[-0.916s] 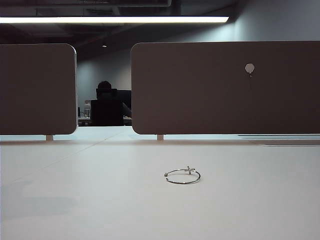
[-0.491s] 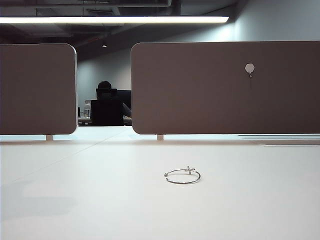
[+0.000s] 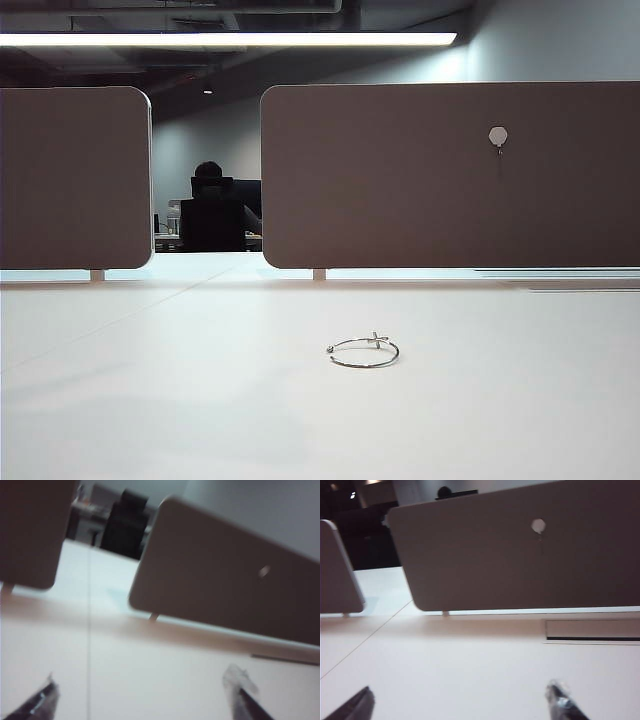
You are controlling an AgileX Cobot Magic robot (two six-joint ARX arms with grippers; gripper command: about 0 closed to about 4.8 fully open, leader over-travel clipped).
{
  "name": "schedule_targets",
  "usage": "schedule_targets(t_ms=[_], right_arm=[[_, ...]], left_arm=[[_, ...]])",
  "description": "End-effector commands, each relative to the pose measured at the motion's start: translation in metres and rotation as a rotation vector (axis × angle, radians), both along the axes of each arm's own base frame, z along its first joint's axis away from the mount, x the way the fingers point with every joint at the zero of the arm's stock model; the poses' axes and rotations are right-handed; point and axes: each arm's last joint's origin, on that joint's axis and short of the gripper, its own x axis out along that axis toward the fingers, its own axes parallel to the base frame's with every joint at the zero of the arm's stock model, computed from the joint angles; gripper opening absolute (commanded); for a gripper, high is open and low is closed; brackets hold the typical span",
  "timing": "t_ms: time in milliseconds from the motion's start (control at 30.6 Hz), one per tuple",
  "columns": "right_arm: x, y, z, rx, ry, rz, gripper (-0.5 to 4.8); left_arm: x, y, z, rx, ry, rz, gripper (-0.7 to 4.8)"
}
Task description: Hang the earring on the hook.
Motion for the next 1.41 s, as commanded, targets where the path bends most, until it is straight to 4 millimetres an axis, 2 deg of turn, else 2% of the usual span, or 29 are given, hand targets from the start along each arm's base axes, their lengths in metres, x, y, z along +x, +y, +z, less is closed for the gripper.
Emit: schedule_targets(t_ms=[33, 131, 327, 491, 687, 818, 949, 1113, 1309, 1407], right_arm=[[0.006, 0.002, 0.01, -0.044, 0.127, 0.082, 4.79], [0.018, 0.004, 0.025, -0.049, 0.174, 0.15, 4.79], [0.051, 0.013, 0.051, -0.09, 0.228, 0.292, 4.79], [0.081, 0.035, 0.053, -0.103, 0.337, 0.424, 4.79], [0.119, 0.075, 0.028, -0.184, 0.516, 0.514, 4.79], [0.141, 0.104, 0.001, -0.282, 0.614, 0.553, 4.79], [0.159, 0.123, -0.023, -0.322, 0.684, 0.598, 4.79], [0.176, 0.136, -0.049, -0.355, 0.77, 0.617, 4.79], [0.187, 0.143, -0.078, -0.385, 0.838, 0.622, 4.79], [0.188, 0.146, -0.086, -0.424, 0.85, 0.612, 4.79]], left_arm=[[-0.005, -0.003, 0.022, 0.015, -0.016, -0.093, 4.79], [-0.003, -0.007, 0.04, 0.024, 0.001, -0.176, 4.79], [0.014, -0.016, 0.07, 0.044, 0.06, -0.305, 4.79], [0.032, -0.033, 0.083, 0.088, 0.106, -0.434, 4.79], [0.05, -0.06, 0.076, 0.14, 0.241, -0.511, 4.79], [0.055, -0.08, 0.062, 0.238, 0.31, -0.537, 4.79], [0.055, -0.098, 0.047, 0.353, 0.385, -0.512, 4.79], [0.054, -0.109, 0.037, 0.447, 0.43, -0.482, 4.79], [0.056, -0.108, 0.036, 0.461, 0.433, -0.433, 4.79], [0.056, -0.108, 0.036, 0.467, 0.43, -0.421, 4.79]])
